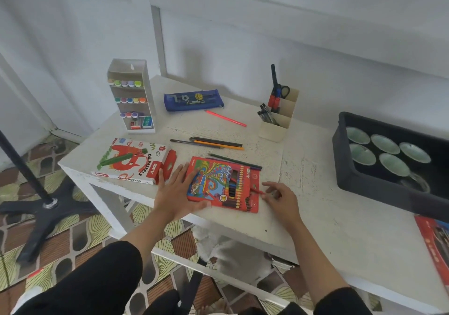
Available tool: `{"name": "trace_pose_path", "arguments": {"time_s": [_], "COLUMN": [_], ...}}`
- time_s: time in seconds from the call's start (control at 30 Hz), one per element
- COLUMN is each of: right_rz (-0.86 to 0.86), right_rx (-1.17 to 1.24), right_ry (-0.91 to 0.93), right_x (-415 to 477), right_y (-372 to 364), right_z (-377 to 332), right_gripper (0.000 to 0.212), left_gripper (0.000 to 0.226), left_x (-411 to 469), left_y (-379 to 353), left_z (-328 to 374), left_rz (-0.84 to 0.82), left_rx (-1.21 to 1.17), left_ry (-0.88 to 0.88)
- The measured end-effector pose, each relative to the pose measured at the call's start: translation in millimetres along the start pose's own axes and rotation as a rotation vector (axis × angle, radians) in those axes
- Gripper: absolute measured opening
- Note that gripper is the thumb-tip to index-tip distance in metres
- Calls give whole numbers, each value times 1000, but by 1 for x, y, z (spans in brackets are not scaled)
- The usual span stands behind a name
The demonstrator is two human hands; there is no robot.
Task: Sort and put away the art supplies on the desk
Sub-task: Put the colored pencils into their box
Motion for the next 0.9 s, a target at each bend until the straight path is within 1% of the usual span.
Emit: {"name": "trace_pose_path", "arguments": {"time_s": [0.1,0.17,0.37,0.53,0.6,0.63,0.7,0.77,0.8,0.87,0.9], "right_rz": [22,29,129,138,151,153,150,149,147,142,139], "right_rx": [-33,-49,-122,-253,-214,-191,-172,-188,-195,-208,-209], "right_ry": [13,-15,-89,-197,-239,-254,-278,-280,-278,-283,-283], "right_x": [1,3,19,34,39,40,41,40,39,38,37], "right_y": [2,-2,-15,-32,-34,-34,-35,-35,-34,-34,-34], "right_z": [4,5,-5,-15,-10,-7,-3,-5,-6,-6,-6], "right_gripper": [18,16,15,11,5,6,16,20,18,5,2], "left_gripper": [120,120,117,115,112,110,106,106,107,110,111], "left_x": [-1,-1,-1,0,1,1,1,2,2,2,2], "left_y": [1,1,0,-1,-2,-1,-1,-3,-3,-2,-1], "left_z": [0,0,-1,-2,-3,-3,-3,-4,-4,-4,-4], "left_rz": [-3,8,27,34,31,37,38,25,26,37,40], "left_rx": [0,-7,-10,-2,-4,-4,8,19,18,21,27], "left_ry": [-5,-7,-19,-32,-32,-30,-28,-25,-26,-28,-29]}}
Point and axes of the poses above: each hand's wrist, its own x-axis towards the middle knuckle, its own y-axis out of the back of the hand, z = x × y, the point moved 9 cm from there along x, towards the middle knuckle, and after that the axes turned 11 degrees about -y, right-handed, at the moved point
